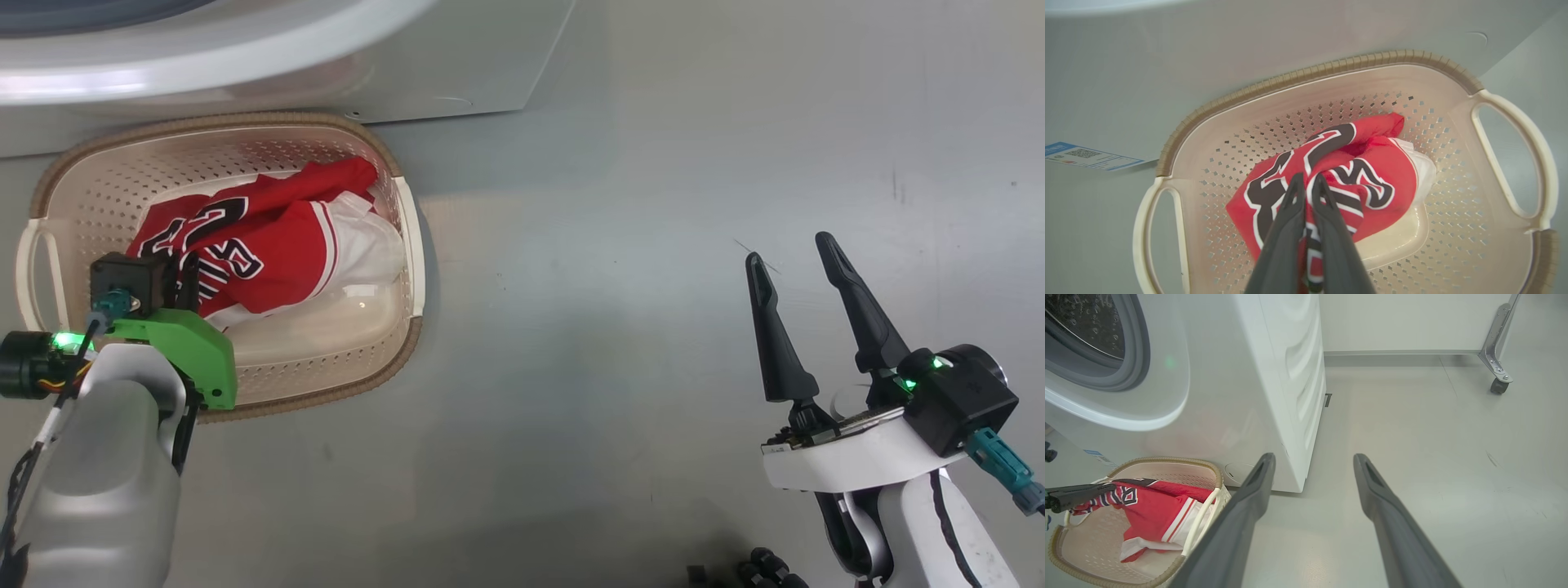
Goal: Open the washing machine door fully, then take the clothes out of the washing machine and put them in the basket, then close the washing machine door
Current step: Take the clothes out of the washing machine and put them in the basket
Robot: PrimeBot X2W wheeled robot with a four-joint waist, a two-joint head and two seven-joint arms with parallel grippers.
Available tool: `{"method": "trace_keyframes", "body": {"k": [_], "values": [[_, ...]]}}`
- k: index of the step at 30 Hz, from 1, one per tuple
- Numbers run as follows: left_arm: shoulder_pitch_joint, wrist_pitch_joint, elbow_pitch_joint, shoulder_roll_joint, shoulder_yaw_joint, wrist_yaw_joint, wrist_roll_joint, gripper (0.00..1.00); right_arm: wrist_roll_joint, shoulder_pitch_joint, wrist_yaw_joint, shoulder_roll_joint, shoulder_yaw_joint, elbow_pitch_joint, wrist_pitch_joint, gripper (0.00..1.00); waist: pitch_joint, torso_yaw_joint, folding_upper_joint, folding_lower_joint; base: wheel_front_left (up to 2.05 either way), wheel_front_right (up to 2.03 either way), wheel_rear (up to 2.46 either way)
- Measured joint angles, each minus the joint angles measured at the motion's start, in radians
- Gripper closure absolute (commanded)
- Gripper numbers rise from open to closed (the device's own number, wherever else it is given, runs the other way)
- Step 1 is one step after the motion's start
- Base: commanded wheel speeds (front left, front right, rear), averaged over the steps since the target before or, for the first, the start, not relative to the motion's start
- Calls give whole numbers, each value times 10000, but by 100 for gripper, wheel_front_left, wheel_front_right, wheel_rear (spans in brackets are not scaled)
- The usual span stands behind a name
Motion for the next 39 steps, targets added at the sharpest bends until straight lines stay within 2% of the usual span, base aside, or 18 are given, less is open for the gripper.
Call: {"method": "trace_keyframes", "body": {"k": [10,11,12,13,27,39], "values": [[-417,100,738,-82,46,2,-44,100,-92,-127,-12,-23,-13,6,-2,0,238,60,0,0,0,0,0],[-473,98,805,-100,56,2,-46,78,-92,-154,-12,-23,-13,8,-2,0,241,71,0,0,0,0,0],[-522,98,878,-113,63,2,-46,22,-92,-177,-12,-23,-10,12,-2,0,242,80,0,0,0,0,0],[-559,98,941,-119,61,2,-46,0,-92,-188,-12,-21,-4,17,-2,0,240,89,0,0,0,0,0],[-613,-140,1657,-180,173,6,-132,0,-92,-379,-2,4,23,451,-4,0,-337,183,0,0,0,0,0],[-577,-341,1358,-587,90,-102,-219,0,46,-522,15,27,-178,999,-4,0,-1526,418,0,0,0,0,0]]}}
